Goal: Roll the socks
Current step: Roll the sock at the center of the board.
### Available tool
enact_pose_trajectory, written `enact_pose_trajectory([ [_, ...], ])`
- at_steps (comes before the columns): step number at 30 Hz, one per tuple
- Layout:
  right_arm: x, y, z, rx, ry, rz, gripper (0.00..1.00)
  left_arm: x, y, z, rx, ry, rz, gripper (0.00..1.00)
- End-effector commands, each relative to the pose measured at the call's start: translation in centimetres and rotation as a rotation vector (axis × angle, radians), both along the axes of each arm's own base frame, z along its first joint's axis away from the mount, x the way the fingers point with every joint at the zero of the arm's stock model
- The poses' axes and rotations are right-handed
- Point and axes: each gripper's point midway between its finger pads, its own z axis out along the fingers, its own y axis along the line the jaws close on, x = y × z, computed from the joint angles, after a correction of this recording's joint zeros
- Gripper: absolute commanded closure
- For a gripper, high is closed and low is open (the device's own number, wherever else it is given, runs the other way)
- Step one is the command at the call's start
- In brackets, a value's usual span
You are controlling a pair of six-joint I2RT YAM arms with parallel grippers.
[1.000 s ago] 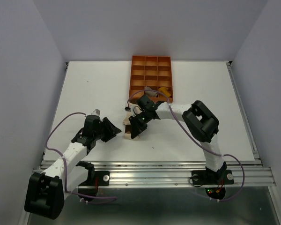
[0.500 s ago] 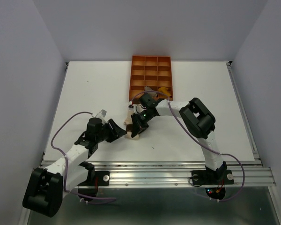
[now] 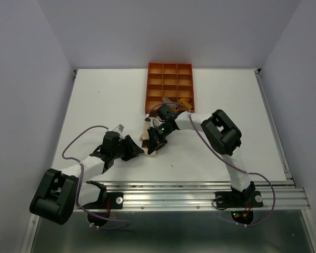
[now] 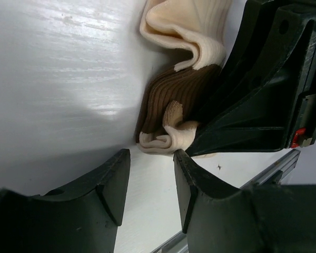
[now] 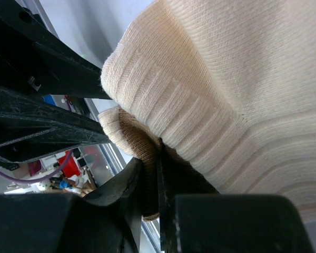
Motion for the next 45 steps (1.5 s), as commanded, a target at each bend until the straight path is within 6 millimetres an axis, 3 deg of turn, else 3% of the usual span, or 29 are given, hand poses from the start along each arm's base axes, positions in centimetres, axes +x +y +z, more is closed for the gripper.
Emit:
enact_pose_trajectory([
  [1, 0.7, -0.1, -0.5, -0.02, 0.001, -0.01, 0.99, 1.3, -0.7, 0.9, 0.005, -0.072, -0.037, 0.5],
  [7, 1.1, -0.4, -0.5, -0.022, -0.007, -0.018, 0.99, 1.5, -0.8, 0.3, 0.037, -0.075, -0.051, 0.51],
  [13, 1.1, -0.4, -0.6, -0.02, -0.009, -0.013, 0.99, 2.1, -0.8, -0.9, 0.083, -0.036, -0.038, 0.61],
  [20, 1.0, -0.4, -0.7, -0.016, -0.015, 0.003, 0.99, 2.7, -0.8, -1.5, 0.103, -0.015, -0.022, 0.64],
  [21, 1.0, -0.4, -0.7, -0.016, -0.015, 0.004, 0.99, 2.8, -0.9, -1.5, 0.101, -0.016, -0.027, 0.66],
  [24, 1.2, -0.4, -0.7, -0.02, -0.019, 0.003, 0.99, 3.0, -1.0, -1.3, 0.094, -0.023, -0.032, 1.0],
  [25, 1.2, -0.4, -0.7, -0.02, -0.023, 0.004, 0.99, 3.0, -1.1, -1.3, 0.094, -0.023, -0.034, 1.0],
  [30, 2.0, -0.6, -0.3, -0.035, -0.091, 0.014, 0.83, 2.8, -0.8, -1.6, 0.112, 0.042, 0.0, 1.0],
  [31, 2.4, -0.8, -0.5, -0.058, -0.12, 0.009, 0.71, 3.1, -0.5, -1.7, 0.128, 0.049, 0.02, 1.0],
  [32, 2.7, -0.9, -0.4, -0.065, -0.144, 0.007, 0.67, 2.5, -0.2, -2.1, 0.15, 0.088, 0.025, 1.0],
  [37, 4.8, -1.0, 2.6, -0.068, -0.364, 0.005, 0.5, 1.7, -0.2, -2.6, 0.19, 0.167, -0.011, 1.0],
  [41, 5.8, -1.2, 5.1, -0.054, -0.513, -0.008, 0.46, 1.5, -0.4, -2.3, 0.207, 0.192, -0.023, 1.0],
  [43, 6.2, -2.0, 5.2, -0.079, -0.569, -0.01, 0.45, 1.9, -0.6, -1.7, 0.213, 0.171, -0.027, 1.0],
  [44, 6.5, -2.1, 6.4, -0.065, -0.613, -0.02, 0.44, 1.4, -0.3, -1.9, 0.234, 0.189, -0.029, 1.0],
  [45, 6.0, -2.3, 6.3, -0.064, -0.633, -0.005, 0.44, 1.4, -0.4, -1.8, 0.239, 0.187, -0.035, 1.0],
])
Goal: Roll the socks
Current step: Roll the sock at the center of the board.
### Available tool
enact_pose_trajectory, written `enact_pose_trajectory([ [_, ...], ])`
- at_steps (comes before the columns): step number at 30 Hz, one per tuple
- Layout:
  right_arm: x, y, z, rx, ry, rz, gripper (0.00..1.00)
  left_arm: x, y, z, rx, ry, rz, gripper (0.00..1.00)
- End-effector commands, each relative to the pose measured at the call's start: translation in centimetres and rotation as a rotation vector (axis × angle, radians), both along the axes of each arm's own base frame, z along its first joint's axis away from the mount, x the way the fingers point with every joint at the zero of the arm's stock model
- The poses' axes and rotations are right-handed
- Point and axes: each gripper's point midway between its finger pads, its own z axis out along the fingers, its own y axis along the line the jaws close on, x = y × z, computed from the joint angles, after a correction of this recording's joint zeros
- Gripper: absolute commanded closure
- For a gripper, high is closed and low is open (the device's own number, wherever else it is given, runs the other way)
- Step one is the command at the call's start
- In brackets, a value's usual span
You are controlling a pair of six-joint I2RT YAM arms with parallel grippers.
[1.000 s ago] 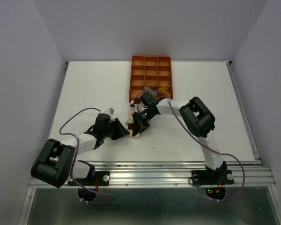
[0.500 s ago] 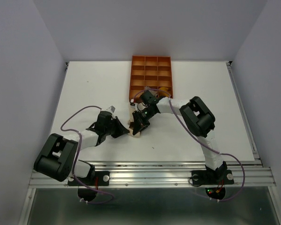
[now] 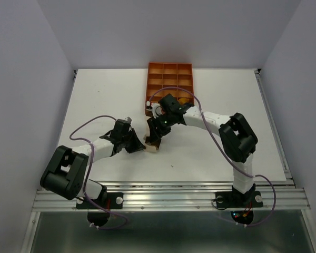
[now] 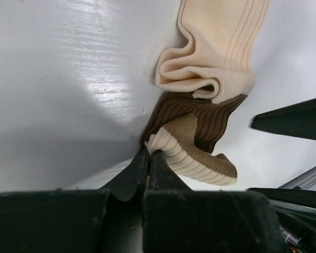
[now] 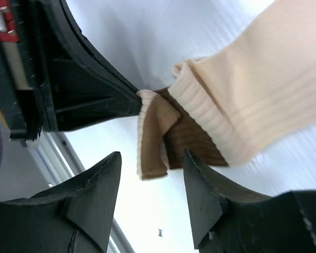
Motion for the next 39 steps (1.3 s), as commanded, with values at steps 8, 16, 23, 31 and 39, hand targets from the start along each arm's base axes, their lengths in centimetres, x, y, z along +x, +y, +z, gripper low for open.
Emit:
enact_pose_trajectory([
  [8, -3.1, 1.2, 4.2, -0.006, -0.51, 0.232, 0.42, -2.0, 0.8, -0.1, 0.107, 0.089, -0.053, 1.0],
  [16, -6.5, 2.7, 3.7, 0.054, -0.567, 0.358, 0.42, -3.0, 0.8, 0.4, 0.103, 0.131, -0.051, 1.0],
  [23, -6.3, 3.0, 2.1, 0.022, -0.584, 0.34, 0.42, -4.0, 0.7, 0.5, 0.092, 0.143, -0.061, 1.0],
  [31, -7.0, 3.0, 1.5, 0.034, -0.557, 0.364, 0.44, -4.0, 0.8, 0.4, 0.103, 0.155, -0.056, 1.0],
  [39, -8.4, 2.6, 0.2, 0.033, -0.503, 0.386, 0.46, -4.1, 0.9, 0.3, 0.108, 0.171, -0.053, 1.0],
])
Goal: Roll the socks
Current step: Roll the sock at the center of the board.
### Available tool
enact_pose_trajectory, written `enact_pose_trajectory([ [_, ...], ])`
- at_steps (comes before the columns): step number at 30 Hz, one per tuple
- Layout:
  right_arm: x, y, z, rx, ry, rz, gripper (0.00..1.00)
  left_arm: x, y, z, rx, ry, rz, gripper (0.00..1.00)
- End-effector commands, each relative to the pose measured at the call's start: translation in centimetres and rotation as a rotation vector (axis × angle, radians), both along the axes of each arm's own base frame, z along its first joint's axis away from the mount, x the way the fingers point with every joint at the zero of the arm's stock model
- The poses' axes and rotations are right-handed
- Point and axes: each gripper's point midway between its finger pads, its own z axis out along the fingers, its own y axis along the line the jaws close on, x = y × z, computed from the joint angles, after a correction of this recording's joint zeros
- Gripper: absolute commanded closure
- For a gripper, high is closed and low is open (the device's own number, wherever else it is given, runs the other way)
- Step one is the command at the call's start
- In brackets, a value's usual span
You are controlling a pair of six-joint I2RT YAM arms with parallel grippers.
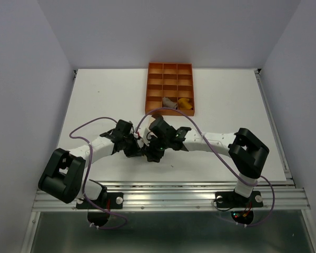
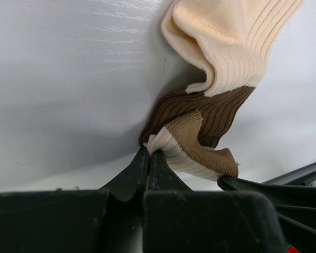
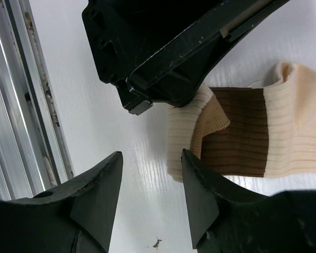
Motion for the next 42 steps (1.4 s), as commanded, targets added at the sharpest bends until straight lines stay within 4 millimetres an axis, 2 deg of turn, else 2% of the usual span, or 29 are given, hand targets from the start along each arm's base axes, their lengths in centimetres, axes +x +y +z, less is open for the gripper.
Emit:
enact_pose_trajectory([
  [1, -0.4, 0.9, 0.2, 0.039, -0.002, 0.025, 0.46, -0.7, 0.3, 0.1, 0.022, 0.029, -0.008, 1.0],
  [4, 0.0, 0.9, 0.2, 0.039, -0.022, 0.005, 0.46, -0.8, 0.3, 0.1, 0.023, 0.031, -0.01, 1.0],
  [13, 1.4, -0.1, -2.3, -0.046, -0.064, -0.047, 0.45, -0.6, 0.0, 0.6, 0.012, 0.029, -0.019, 1.0],
  [19, 1.0, -0.5, -4.1, -0.09, -0.064, -0.031, 0.43, -0.6, -0.5, 0.5, -0.011, 0.038, -0.035, 1.0],
  [22, 1.6, -0.9, -5.4, -0.108, -0.092, -0.051, 0.42, -0.8, -0.7, 0.4, -0.024, 0.046, -0.043, 1.0],
  [27, 1.8, -0.9, -6.3, -0.106, -0.143, -0.074, 0.43, -0.8, -0.8, 0.5, -0.054, 0.052, -0.035, 1.0],
  [30, 0.8, -1.1, -6.9, -0.109, -0.173, -0.054, 0.49, -0.9, -0.8, 0.6, -0.079, 0.06, -0.032, 1.0],
  [32, 0.9, -2.0, -7.6, -0.148, -0.225, -0.07, 0.57, -1.0, -0.8, 0.7, -0.091, 0.064, -0.032, 1.0],
  [36, 0.7, -3.0, -8.8, -0.196, -0.241, -0.074, 0.66, -1.1, -1.4, 1.4, -0.163, 0.061, -0.051, 1.0],
  [40, 0.9, -3.5, -9.4, -0.236, -0.22, -0.12, 0.92, -1.1, -1.3, 1.7, -0.167, 0.068, -0.046, 0.99],
  [42, 0.4, -3.6, -9.2, -0.247, -0.188, -0.119, 0.97, -1.1, -1.4, 2.2, -0.182, 0.054, -0.051, 0.86],
])
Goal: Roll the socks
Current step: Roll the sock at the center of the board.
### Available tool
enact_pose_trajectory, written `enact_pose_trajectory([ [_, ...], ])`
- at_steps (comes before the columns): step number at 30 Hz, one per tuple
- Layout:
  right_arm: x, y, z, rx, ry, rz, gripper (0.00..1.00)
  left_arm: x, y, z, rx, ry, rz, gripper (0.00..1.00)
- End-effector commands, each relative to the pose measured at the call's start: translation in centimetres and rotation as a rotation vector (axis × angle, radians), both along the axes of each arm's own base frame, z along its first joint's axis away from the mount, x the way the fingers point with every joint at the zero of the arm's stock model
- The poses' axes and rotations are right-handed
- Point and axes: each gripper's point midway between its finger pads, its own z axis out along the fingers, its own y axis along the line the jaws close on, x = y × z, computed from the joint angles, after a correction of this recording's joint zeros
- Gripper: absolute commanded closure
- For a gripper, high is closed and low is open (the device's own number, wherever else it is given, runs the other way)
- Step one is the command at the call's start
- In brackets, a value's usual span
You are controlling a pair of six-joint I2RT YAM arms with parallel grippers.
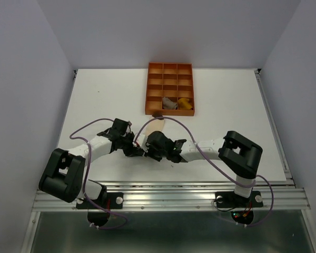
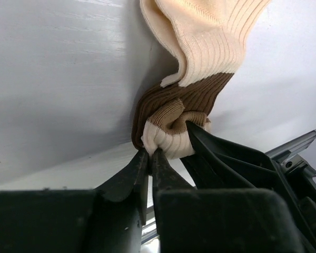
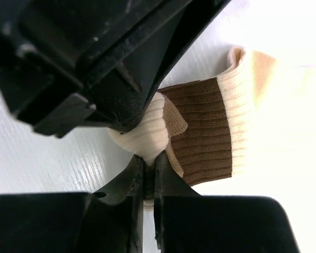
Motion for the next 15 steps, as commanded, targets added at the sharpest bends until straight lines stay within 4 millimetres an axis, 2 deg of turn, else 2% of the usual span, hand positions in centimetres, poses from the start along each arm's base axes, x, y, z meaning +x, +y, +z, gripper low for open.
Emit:
enact_pose_trajectory([
  [1, -3.0, -3.5, -4.6, -0.169, 0.152, -0.02, 0.98, -0.6, -0.9, 1.5, -0.073, -0.017, -0.038, 0.81],
  [2, -3.7, -3.2, -4.0, -0.146, 0.19, -0.019, 0.99, -0.4, -0.8, 2.0, -0.07, -0.039, -0.031, 0.74],
  [6, -5.4, -2.6, -2.0, -0.1, 0.295, -0.031, 0.99, 0.2, 0.1, 3.0, -0.02, -0.08, -0.001, 0.66],
  [9, -6.4, -2.6, -1.6, -0.104, 0.373, -0.054, 0.99, 0.2, 0.5, 3.5, -0.006, -0.099, 0.017, 0.65],
  [14, -9.2, -2.1, -1.4, -0.11, 0.56, -0.055, 0.99, -0.3, 1.2, 3.9, 0.008, -0.126, 0.034, 0.64],
  [15, -9.3, -1.9, -1.3, -0.107, 0.577, -0.059, 0.99, -0.5, 1.4, 3.9, 0.013, -0.125, 0.036, 0.61],
])
